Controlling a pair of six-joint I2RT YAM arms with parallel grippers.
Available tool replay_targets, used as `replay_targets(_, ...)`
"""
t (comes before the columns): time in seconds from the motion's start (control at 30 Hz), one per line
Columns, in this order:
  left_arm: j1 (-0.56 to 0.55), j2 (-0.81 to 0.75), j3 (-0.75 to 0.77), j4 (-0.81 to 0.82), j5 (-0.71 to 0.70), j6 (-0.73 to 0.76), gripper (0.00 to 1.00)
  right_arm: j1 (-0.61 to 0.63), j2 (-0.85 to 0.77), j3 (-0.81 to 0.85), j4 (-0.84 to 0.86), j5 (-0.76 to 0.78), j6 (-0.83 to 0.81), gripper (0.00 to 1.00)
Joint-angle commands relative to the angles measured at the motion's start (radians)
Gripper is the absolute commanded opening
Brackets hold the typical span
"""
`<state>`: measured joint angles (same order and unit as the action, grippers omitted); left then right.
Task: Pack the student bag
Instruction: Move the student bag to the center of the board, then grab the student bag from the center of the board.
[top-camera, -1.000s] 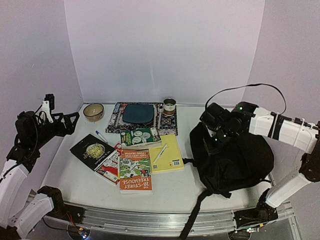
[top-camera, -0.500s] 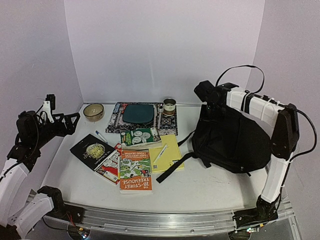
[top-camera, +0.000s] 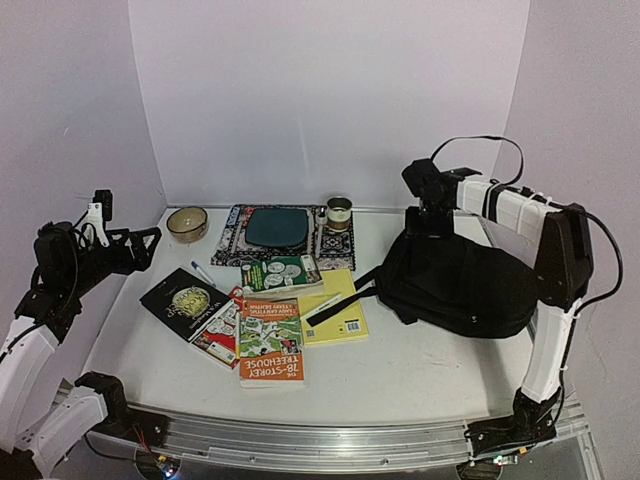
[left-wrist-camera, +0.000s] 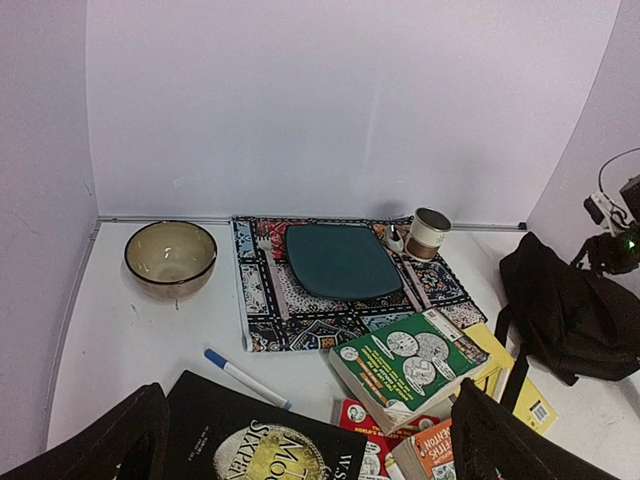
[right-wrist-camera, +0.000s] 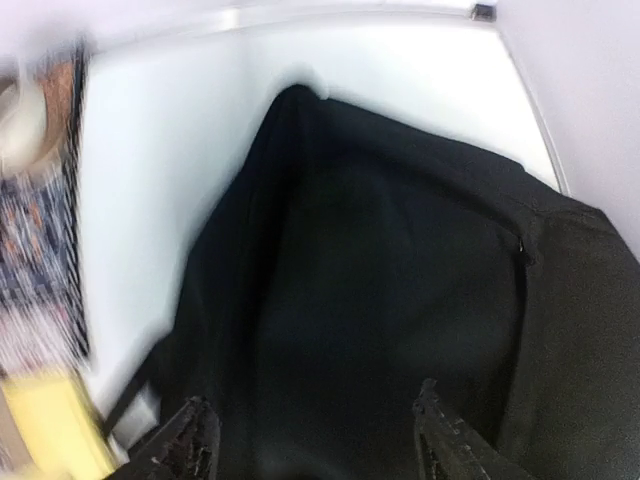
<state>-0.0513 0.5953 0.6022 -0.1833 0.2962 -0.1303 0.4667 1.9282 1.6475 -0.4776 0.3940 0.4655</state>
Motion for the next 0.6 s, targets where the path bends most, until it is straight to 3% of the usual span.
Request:
replay_targets(0.0, 0.004, -0.008, 0.054, 0.018, 0.036, 0.003, 0.99, 0.003, -0.186, -0.188, -0.055, -0.080, -0.249, 0.83)
replay_targets(0.07, 0.004, -0.008, 0.054, 0.018, 0.045, 0.002, 0.99, 0.003, -0.247, -0.251, -0.084, -0.089, -0.306, 0.96)
replay_targets(0.1, 0.004, -0.009, 0.054, 0.018, 0.047, 0.002, 0.99, 0.003, -0.269, -0.270, -0.110, -0.095, -0.335, 0.98)
replay_targets(0.37, 0.004, -0.019, 0.054, 0.018, 0.063, 0.006, 0.99, 0.003, -0.342, -0.377, -0.365, -0.116, -0.471, 0.98)
replay_targets(0.57, 0.004, -0.016, 0.054, 0.019, 0.070, 0.007, 0.99, 0.003, -0.361, -0.468, -0.387, -0.145, -0.539, 0.98)
